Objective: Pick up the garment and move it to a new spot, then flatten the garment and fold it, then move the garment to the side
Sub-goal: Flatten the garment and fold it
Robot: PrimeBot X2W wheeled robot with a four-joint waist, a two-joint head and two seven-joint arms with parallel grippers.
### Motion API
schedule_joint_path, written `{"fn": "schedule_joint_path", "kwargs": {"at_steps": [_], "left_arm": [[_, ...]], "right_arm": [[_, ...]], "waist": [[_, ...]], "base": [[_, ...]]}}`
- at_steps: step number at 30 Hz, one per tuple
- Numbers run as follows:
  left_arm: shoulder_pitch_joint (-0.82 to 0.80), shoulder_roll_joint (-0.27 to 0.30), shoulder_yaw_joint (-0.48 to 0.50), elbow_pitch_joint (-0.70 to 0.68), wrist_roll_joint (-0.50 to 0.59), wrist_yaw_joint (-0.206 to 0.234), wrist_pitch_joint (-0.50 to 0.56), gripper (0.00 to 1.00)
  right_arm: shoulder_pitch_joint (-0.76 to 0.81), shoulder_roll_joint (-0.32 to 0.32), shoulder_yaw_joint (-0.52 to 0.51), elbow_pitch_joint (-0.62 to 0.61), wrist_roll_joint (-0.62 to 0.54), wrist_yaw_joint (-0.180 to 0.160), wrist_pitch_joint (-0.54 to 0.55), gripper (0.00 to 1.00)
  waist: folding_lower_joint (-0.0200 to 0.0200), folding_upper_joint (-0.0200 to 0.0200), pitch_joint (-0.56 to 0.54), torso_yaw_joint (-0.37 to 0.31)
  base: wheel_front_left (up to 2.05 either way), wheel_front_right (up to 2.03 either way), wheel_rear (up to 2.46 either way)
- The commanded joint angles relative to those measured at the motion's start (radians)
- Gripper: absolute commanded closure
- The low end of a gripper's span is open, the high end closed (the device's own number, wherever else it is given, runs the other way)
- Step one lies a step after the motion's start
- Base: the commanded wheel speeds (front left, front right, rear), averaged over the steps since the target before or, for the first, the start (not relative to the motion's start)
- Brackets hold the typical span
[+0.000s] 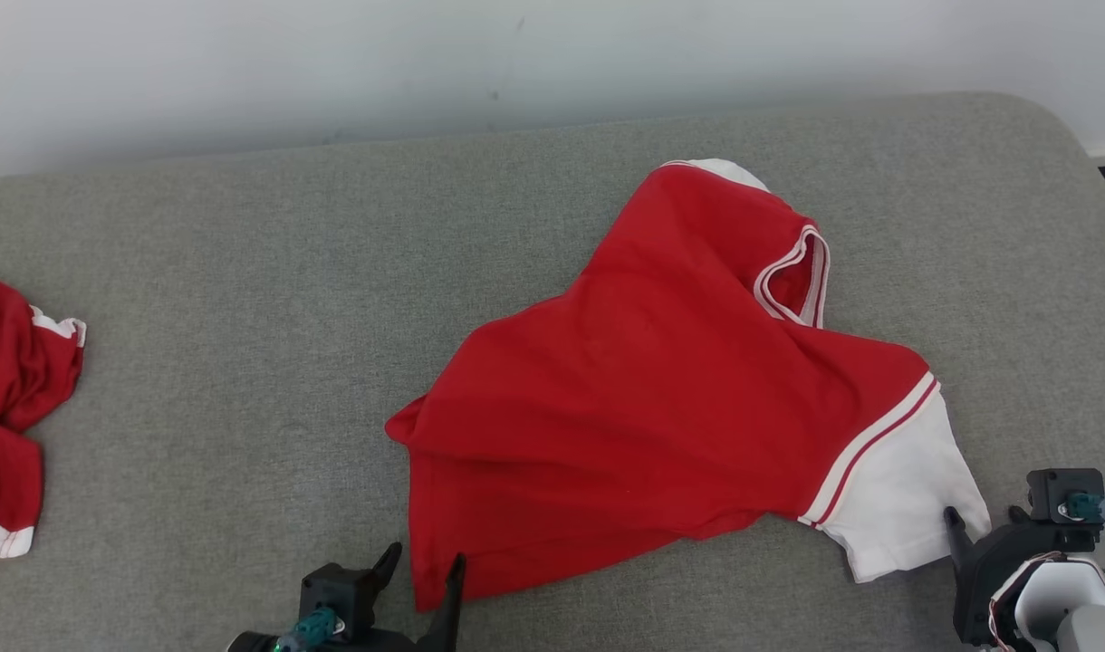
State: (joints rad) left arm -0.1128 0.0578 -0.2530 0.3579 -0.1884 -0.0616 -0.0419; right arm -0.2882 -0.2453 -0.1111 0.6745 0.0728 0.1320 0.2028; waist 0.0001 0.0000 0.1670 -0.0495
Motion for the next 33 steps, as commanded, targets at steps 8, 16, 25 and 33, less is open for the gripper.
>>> {"fn": "schedule_joint_path", "kwargs": {"at_steps": [8, 16, 25, 33], "left_arm": [[0.058, 0.012, -0.021, -0.122, -0.022, 0.005, 0.102, 0.00], [0.054, 0.017, -0.035, -0.154, -0.040, -0.005, 0.136, 0.16], [0.036, 0.019, -0.027, -0.123, -0.060, 0.002, 0.128, 0.89], [0.010, 0.009, -0.025, -0.078, -0.087, 0.012, 0.073, 1.00]], "right_arm": [[0.000, 0.010, 0.045, 0.079, 0.040, -0.003, 0.012, 0.00], [-0.008, 0.019, 0.076, 0.115, 0.075, 0.000, 0.018, 0.14], [-0.009, -0.002, 0.111, 0.157, 0.119, 0.000, 0.066, 0.88], [-0.013, -0.028, 0.103, 0.134, 0.151, -0.003, 0.024, 1.00]], "waist": [[-0.0001, 0.0000, 0.012, 0.015], [-0.0001, 0.0000, 0.010, 0.016], [-0.0001, 0.0000, 0.003, 0.010], [-0.0001, 0.0000, -0.009, 0.021]], "base": [[0.00, 0.00, 0.00], [0.00, 0.00, 0.00], [0.00, 0.00, 0.00], [0.00, 0.00, 0.00]]}}
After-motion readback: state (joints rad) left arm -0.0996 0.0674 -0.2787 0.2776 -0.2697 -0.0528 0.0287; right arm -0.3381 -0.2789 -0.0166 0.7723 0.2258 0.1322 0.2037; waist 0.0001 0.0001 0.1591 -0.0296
